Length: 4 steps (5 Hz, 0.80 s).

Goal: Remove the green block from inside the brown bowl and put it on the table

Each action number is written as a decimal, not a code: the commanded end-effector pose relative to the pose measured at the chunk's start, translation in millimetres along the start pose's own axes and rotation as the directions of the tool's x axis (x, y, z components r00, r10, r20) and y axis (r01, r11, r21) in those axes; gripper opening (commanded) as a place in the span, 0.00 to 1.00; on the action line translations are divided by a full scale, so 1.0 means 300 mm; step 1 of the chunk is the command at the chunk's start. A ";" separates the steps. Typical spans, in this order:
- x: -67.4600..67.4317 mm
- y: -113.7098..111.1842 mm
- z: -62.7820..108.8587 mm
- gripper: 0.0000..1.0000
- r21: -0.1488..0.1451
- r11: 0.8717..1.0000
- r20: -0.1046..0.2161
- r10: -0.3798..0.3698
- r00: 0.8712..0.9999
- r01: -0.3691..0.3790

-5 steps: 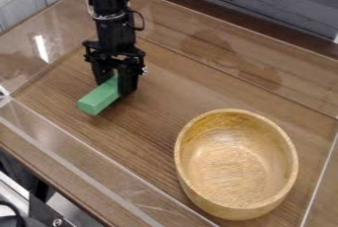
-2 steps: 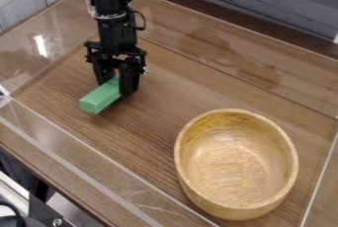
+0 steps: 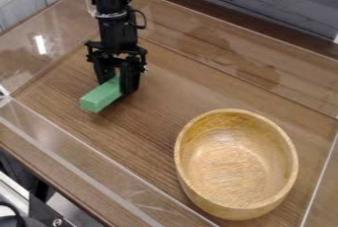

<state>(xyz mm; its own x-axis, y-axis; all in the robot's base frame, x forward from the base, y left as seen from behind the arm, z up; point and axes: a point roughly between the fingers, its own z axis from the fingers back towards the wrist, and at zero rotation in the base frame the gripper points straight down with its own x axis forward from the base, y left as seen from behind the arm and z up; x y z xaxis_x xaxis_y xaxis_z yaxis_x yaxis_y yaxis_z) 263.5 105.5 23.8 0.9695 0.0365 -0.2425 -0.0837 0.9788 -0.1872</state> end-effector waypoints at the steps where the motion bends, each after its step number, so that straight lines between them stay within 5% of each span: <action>1: 0.016 0.013 0.046 0.00 0.009 1.000 0.042 0.006 0.999 -0.006; 2: 0.023 0.001 0.053 1.00 0.006 1.000 0.038 -0.005 0.999 0.005; 4: 0.038 -0.015 0.056 1.00 0.003 1.000 0.034 -0.019 0.999 0.019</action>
<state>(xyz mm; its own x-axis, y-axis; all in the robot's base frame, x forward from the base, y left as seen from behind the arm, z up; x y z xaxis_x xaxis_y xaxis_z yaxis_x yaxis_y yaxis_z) 269.3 102.3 24.9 0.9661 0.0220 -0.2573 -0.0767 0.9759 -0.2045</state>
